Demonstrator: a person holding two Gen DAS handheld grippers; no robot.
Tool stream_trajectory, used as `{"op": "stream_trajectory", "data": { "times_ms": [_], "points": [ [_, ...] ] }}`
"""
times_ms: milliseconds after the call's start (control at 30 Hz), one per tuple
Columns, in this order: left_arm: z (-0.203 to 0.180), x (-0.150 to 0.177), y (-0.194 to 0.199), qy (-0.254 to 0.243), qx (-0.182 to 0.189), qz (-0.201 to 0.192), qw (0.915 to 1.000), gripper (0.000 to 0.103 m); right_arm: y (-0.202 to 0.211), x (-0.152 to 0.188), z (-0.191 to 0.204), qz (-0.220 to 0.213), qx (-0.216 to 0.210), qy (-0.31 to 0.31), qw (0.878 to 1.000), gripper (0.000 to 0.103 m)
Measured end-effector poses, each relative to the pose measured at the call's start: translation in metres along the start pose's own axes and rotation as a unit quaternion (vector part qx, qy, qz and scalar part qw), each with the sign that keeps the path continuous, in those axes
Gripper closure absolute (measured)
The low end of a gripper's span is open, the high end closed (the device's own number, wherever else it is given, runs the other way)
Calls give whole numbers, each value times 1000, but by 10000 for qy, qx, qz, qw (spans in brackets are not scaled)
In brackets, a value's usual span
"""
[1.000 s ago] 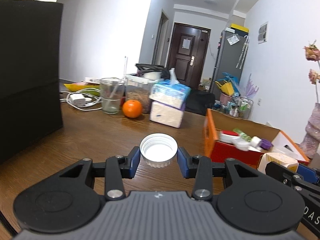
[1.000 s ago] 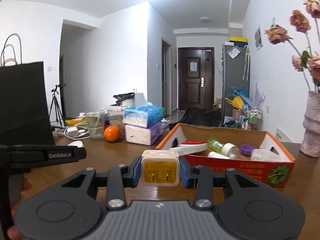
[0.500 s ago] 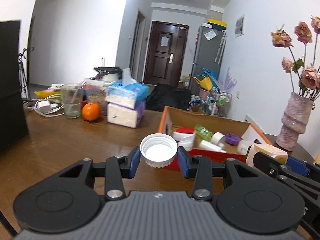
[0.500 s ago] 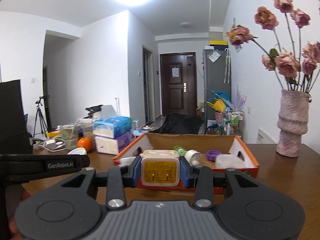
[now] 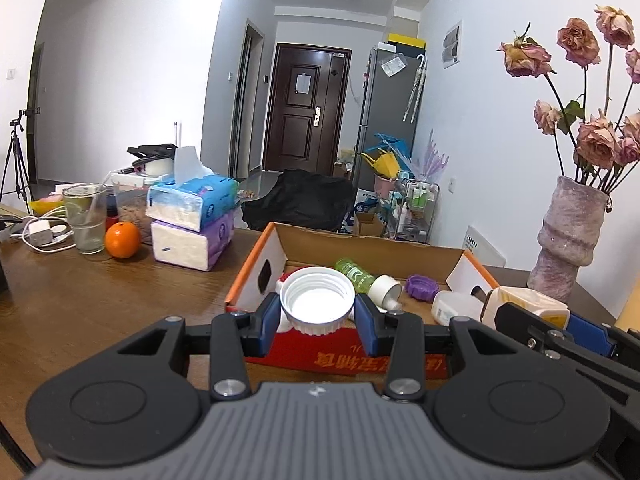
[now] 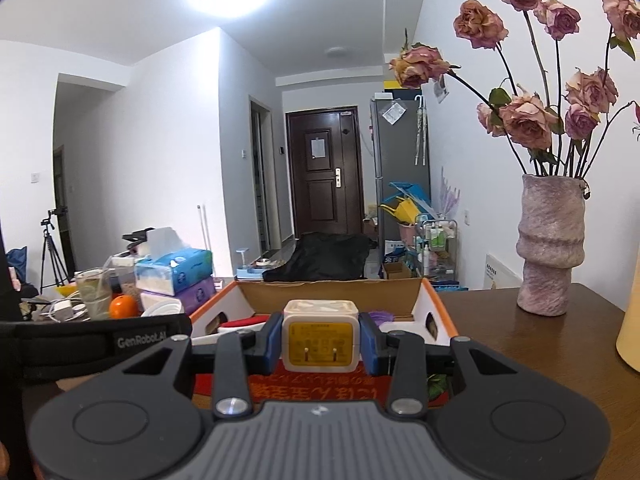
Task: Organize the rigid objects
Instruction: 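Lift and carry the white cap and plug adapter with both tools over the cardboard box, then lower both tools into the box and open them to release cap and adapter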
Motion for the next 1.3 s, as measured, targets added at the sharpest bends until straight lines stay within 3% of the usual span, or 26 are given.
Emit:
{"op": "stream_trajectory", "data": {
  "times_ms": [1300],
  "points": [
    [-31,-24,-120,-86,-49,141,9999,62,-119,5,-39,366,270,5,9990,65]
  ]
}}
Point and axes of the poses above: each gripper's, at about its wrist camera, not at the fingertips, and y roughly against the way its jaws point, z to its left, x to its underside, the point moved 7 cm from there along -y, roughly the way its jaws point, and after that the axes turned 15 degrees about y, right-handed, at the moved point
